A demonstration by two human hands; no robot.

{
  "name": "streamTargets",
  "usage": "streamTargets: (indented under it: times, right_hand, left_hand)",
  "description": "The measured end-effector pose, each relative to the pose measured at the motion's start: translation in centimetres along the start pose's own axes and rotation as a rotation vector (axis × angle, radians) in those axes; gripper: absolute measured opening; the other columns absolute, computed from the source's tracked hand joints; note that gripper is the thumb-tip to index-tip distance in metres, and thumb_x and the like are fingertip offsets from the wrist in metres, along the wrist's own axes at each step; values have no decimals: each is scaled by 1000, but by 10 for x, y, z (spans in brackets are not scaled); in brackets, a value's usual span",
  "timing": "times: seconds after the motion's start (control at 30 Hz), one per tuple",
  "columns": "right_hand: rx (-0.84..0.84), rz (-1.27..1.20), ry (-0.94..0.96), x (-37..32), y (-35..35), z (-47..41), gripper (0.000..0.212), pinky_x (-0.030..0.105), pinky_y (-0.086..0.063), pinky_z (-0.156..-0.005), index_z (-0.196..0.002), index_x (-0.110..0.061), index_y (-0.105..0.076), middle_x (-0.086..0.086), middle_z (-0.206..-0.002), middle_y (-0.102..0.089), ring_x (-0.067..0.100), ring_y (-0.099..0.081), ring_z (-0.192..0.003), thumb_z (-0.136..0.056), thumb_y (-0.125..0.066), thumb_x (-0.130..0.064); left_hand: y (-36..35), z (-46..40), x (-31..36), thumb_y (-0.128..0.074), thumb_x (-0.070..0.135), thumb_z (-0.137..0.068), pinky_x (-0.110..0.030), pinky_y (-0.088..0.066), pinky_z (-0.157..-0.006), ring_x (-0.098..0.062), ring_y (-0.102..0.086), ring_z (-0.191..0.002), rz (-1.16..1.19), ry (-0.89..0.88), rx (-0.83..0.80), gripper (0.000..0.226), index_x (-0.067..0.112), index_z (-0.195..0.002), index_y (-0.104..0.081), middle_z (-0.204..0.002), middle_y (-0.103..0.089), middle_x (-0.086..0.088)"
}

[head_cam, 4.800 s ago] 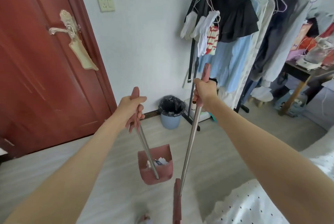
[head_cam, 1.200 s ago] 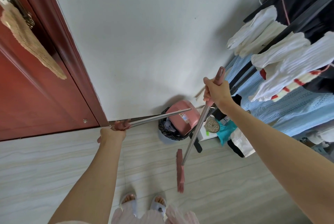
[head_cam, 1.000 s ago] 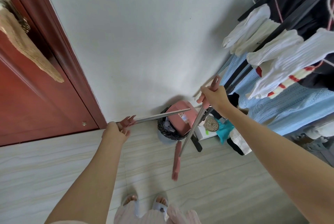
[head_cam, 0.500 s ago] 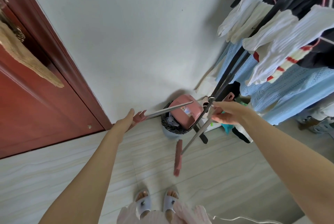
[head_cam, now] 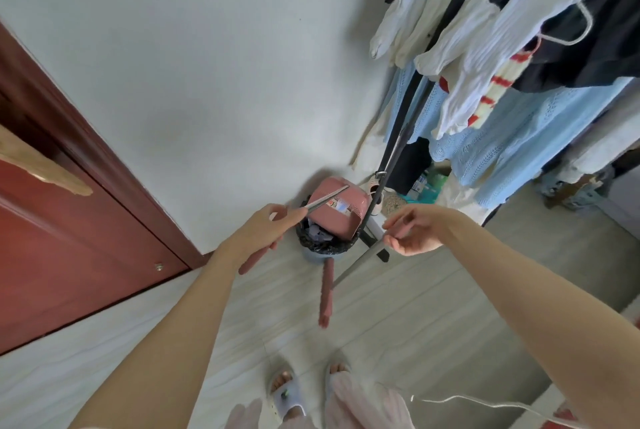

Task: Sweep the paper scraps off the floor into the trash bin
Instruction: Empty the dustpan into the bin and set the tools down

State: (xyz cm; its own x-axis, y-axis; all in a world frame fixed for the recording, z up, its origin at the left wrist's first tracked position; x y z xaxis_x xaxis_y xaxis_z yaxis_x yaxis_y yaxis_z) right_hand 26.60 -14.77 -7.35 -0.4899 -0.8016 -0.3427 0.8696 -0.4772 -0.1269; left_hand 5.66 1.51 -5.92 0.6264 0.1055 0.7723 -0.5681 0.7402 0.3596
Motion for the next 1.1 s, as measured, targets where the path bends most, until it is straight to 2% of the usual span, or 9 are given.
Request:
streamTargets:
  times: [0.07,0.13,0.2,0.3,0.43,0.6,0.83,0.97,1.1]
  right_hand:
    - [30,34,-29,12,5,-5,14,26,-53,-43,-77,-3,-47,15,-73,-49,27,-60,-49,-88,-48,5]
    - [50,91,-63,22,6,-5,5,24,-53,-39,-89,1,-47,21,-82,-50,28,-62,-45,-93,-45,1]
    - [98,153,-90,35,17,-1,3,22,-50,-35,-96,4,-45,25,-90,-48,28,-62,-40,-95,-42,3]
    - [157,242,-130,57,40,7,15,15,-42,-28,-85,-2,-44,14,-75,-43,19,-51,-29,-95,-36,6]
    - [227,442,-101,74,78,24,26,10,-30,-25,-71,-7,-44,4,-60,-31,8,-33,-25,-91,-35,7]
    - [266,527,-34,71,123,66,21,10,-29,-24,-75,-5,-45,6,-62,-37,7,-36,-24,-90,-35,7]
    - [155,388,20,73,161,149,16,10,-30,-23,-85,-2,-57,4,-61,-37,4,-32,-25,-97,-47,-4]
    - [111,318,70,84,170,187,16,11,-30,-23,-97,4,-59,7,-60,-44,4,-35,-25,-96,-45,-2]
    - [20,209,123,90,172,209,16,11,-33,-24,-96,4,-60,8,-62,-48,2,-36,-28,-95,-46,-4]
  left_hand:
    - [-8,4,9,-61,58,-83,-27,-43,-71,-14,-52,-74,60,-63,47,48,27,-119,-56,-87,-56,5]
    - [-11,6,14,-68,54,-75,-30,-44,-79,-16,-56,-89,87,-102,125,48,26,-114,-63,-94,-60,9]
    - [-12,12,20,-65,37,-82,-33,-45,-83,-23,-59,-97,7,-120,231,33,22,-111,-63,-96,-63,4]
    - [-18,21,33,-57,26,-91,-35,-45,-87,-28,-59,-101,-68,-130,309,30,20,-120,-60,-103,-66,-3]
    - [-19,41,41,-56,26,-92,-33,-44,-76,-24,-53,-81,69,-151,426,22,17,-112,-62,-85,-62,1]
    - [-32,77,48,-57,24,-94,-46,-52,-89,-19,-55,-82,288,-185,567,8,24,-102,-56,-87,-59,8]
    - [-47,119,66,-55,19,-94,-26,-48,-59,-15,-50,-67,416,-209,702,14,15,-107,-57,-95,-57,0]
    - [-57,129,60,-55,17,-93,-32,-48,-68,-14,-47,-56,518,-170,738,11,15,-103,-54,-85,-55,1]
    - [-69,135,61,-54,15,-94,-29,-46,-61,-16,-46,-54,575,-182,741,14,14,-108,-52,-78,-51,5]
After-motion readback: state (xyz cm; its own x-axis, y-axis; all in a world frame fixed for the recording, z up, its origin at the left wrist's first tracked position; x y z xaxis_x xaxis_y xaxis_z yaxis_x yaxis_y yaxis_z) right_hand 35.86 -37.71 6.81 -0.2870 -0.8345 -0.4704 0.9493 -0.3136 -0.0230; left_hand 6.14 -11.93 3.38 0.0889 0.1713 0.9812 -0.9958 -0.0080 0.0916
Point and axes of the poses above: each hand's wrist, its own z-axis away from the middle knuckle, its own y-axis out of the back of the hand, x = y × z, the point moved 10 cm from there along -z, towards the middle knuckle
